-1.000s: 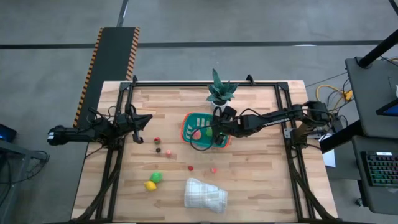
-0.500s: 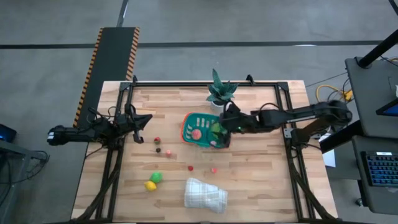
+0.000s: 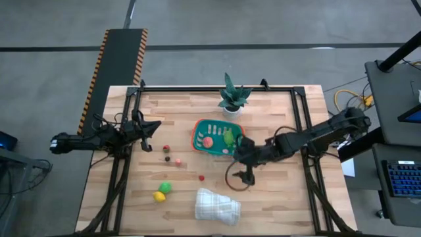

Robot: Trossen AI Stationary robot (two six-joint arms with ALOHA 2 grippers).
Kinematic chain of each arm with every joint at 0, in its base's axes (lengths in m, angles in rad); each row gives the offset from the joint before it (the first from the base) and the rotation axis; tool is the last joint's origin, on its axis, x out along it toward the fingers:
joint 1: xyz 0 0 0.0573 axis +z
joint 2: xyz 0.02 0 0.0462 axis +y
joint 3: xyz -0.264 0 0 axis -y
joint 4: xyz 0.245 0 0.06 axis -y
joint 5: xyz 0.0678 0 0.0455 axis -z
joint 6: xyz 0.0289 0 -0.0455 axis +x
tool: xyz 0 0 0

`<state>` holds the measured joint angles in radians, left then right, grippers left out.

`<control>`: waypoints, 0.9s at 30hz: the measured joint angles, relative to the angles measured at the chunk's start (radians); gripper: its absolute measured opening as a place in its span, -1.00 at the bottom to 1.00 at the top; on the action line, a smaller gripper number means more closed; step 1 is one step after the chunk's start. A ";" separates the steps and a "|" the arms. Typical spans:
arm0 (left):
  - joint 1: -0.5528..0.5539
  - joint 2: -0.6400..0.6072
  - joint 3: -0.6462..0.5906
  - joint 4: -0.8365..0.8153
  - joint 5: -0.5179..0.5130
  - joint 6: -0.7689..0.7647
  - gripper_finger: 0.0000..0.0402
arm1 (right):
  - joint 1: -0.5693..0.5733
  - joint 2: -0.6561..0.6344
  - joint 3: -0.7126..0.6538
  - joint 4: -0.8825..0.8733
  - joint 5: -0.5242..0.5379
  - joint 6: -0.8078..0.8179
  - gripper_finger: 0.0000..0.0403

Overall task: Build produce basket
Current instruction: Put the pink peach into the blue basket

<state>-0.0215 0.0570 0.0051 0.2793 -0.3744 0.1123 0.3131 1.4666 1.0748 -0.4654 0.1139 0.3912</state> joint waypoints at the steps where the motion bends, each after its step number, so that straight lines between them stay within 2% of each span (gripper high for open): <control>1: 0.000 0.000 0.000 0.000 0.000 0.000 -1.00 | 0.013 0.015 0.000 0.000 0.015 -0.005 0.80; 9: 0.000 0.001 0.000 -0.001 0.000 -0.001 -1.00 | 0.085 0.157 0.000 0.047 0.109 0.002 0.80; 13: 0.000 0.001 0.000 -0.003 0.001 -0.002 -1.00 | 0.100 0.215 0.001 0.113 0.115 0.011 0.80; 27: 0.000 -0.001 0.000 -0.010 0.003 -0.003 -1.00 | 0.146 0.358 0.076 0.144 0.140 0.057 0.80</control>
<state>-0.0219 0.0563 0.0051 0.2693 -0.3717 0.1089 0.4589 1.8244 1.1507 -0.3210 0.2539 0.4479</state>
